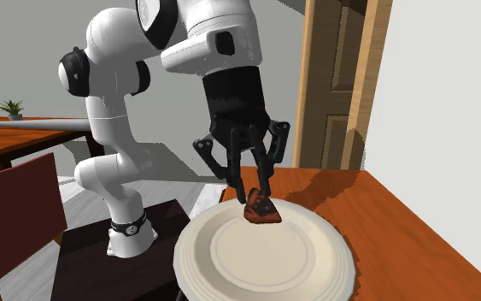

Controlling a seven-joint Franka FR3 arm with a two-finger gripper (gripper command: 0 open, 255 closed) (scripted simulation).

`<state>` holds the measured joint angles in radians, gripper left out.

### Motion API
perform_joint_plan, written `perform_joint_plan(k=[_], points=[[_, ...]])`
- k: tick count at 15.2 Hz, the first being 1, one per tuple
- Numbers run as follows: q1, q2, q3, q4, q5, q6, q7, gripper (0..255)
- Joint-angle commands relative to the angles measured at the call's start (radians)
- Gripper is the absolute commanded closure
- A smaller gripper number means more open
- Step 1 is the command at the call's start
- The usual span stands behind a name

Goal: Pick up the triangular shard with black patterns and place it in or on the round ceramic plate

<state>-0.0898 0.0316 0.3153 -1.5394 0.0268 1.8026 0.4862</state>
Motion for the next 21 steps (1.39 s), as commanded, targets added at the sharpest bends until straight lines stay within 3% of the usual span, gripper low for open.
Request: perform_joint_plan(k=[1, 10, 18, 19, 21], points=[[-0.001, -0.004, -0.001, -0.032, 0.002, 0.029, -0.003, 255], [-0.003, -0.024, -0.002, -0.177, 0.01, 0.155, -0.012, 255], [-0.003, -0.024, -0.002, -0.183, 0.011, 0.16, -0.012, 255], [-0.003, -0.024, -0.002, -0.183, 0.011, 0.16, -0.012, 0], [-0.003, -0.024, -0.002, -0.183, 0.011, 0.16, -0.012, 0]])
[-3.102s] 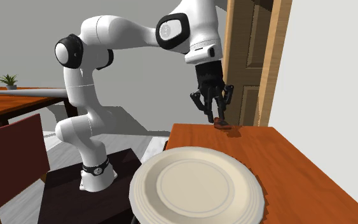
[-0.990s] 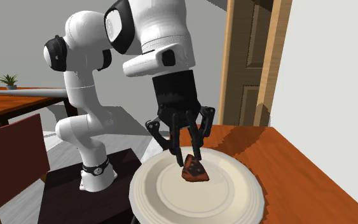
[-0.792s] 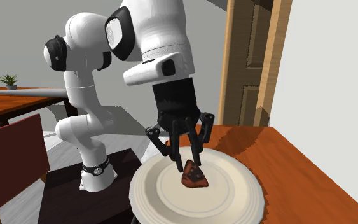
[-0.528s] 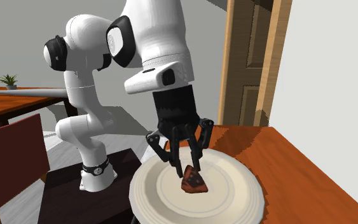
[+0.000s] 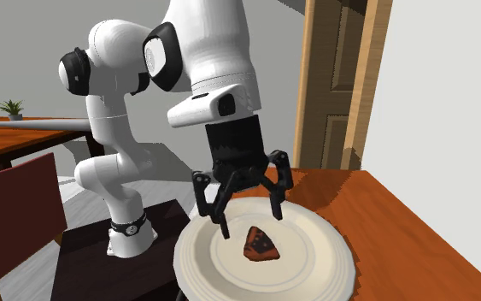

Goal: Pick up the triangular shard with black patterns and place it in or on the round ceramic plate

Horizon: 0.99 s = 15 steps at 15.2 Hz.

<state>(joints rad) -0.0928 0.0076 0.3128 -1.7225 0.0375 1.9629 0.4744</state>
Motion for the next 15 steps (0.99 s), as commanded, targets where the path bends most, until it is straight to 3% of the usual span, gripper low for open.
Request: perform_joint_plan(k=[1, 3, 7, 15], points=[[0.0, 0.0, 0.0, 0.0, 0.0, 0.0, 0.0, 0], [0.0, 0.0, 0.0, 0.0, 0.0, 0.0, 0.0, 0], [-0.004, -0.021, -0.004, 0.101, 0.007, -0.121, -0.004, 0], [-0.004, -0.021, -0.004, 0.101, 0.007, -0.121, -0.004, 0]])
